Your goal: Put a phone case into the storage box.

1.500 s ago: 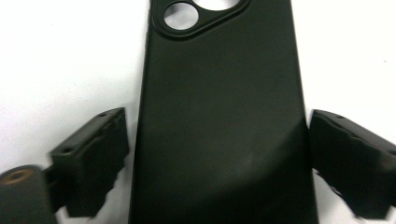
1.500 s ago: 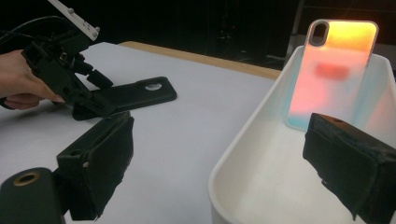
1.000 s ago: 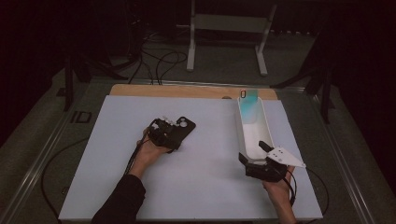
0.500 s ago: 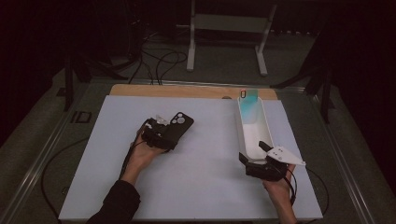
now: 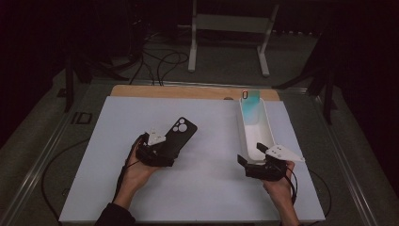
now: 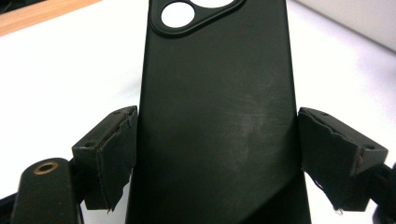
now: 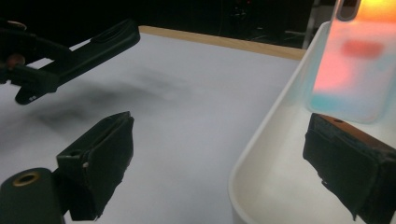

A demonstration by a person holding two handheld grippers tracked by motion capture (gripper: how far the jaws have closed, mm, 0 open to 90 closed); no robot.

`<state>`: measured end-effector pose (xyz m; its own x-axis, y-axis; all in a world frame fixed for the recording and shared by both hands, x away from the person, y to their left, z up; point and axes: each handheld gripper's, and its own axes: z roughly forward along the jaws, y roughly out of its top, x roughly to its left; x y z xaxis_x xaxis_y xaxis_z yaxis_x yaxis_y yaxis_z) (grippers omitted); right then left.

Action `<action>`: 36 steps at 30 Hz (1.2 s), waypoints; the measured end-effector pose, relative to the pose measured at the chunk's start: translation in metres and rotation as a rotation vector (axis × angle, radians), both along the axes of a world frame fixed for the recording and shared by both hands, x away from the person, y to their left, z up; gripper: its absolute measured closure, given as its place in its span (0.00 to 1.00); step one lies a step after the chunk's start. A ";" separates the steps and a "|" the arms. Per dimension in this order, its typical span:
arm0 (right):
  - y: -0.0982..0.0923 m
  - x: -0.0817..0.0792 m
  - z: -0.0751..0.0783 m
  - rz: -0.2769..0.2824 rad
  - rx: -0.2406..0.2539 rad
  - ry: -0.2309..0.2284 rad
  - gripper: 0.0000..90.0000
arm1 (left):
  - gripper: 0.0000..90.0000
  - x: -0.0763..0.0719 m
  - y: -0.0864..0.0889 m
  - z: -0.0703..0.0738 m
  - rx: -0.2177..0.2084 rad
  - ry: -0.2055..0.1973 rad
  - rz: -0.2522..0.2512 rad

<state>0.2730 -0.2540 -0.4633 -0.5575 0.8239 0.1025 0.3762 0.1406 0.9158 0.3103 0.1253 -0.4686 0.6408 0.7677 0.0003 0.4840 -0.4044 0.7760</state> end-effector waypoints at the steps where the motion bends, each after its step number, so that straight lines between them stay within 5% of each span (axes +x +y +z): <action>1: 0.000 0.001 0.001 0.005 0.004 0.012 0.10 | 0.18 -0.002 -0.001 0.001 -0.004 -0.007 -0.011; 36: 0.086 0.031 0.043 0.243 0.024 0.080 0.10 | 0.18 -0.034 -0.022 0.015 -0.049 -0.125 -0.113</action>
